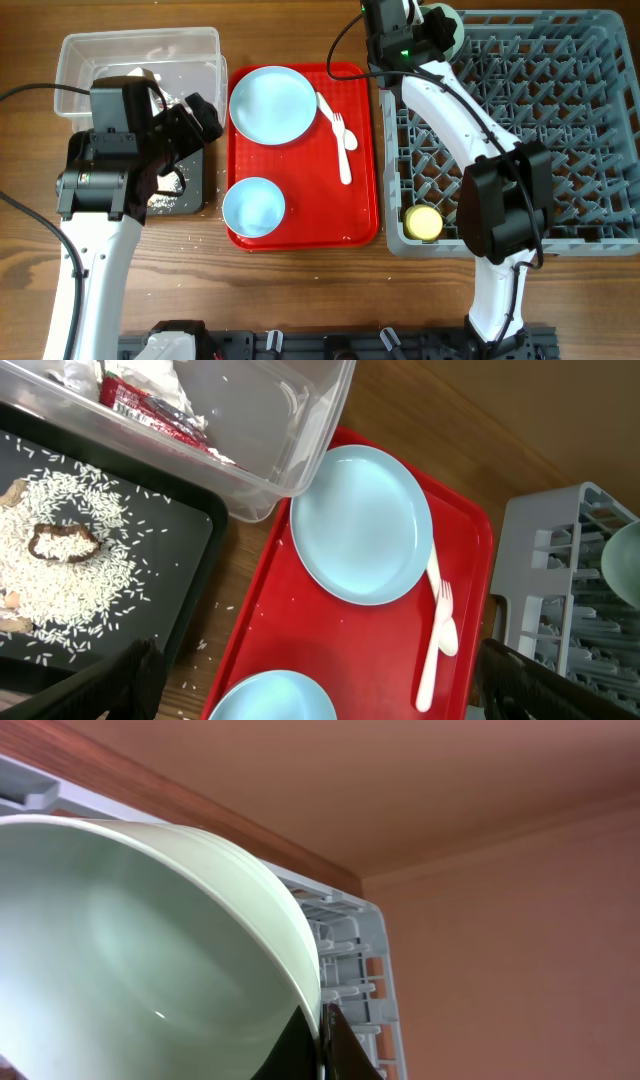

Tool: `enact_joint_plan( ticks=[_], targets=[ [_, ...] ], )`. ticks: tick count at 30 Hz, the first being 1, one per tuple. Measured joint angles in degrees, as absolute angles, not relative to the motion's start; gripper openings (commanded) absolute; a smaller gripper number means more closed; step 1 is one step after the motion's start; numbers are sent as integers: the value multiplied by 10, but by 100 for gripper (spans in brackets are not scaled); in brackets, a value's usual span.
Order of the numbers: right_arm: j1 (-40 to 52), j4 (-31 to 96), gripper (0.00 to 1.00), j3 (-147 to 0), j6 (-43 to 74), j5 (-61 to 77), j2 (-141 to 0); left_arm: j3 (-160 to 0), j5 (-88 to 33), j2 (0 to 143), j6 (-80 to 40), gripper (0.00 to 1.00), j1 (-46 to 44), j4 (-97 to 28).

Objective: Sort waste into correct bins and load items into the dishwasher rack
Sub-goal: 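Grasp the green bowl with the right gripper and place it in the rack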

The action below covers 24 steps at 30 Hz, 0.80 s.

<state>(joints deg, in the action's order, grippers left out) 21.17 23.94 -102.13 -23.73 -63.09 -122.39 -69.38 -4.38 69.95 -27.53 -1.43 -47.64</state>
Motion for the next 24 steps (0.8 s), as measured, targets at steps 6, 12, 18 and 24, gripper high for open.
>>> enact_joint_plan(
  ticks=[6,12,18,24],
  targets=[
    [204,236,4,-1021,-222,-648,-1228,-694,-44,700,-275,100,-14,-476],
    [202,274,5,-1021,-208,-655,-1239,-694,-44,700,-275,100,-14,-476],
    [217,296,11,-1021,-202,-658,-1239,-694,-44,700,-275,100,-14,-476],
    [234,301,43,-1021,-200,-656,-1242,-694,-44,700,-275,100,-14,-476]
  ],
)
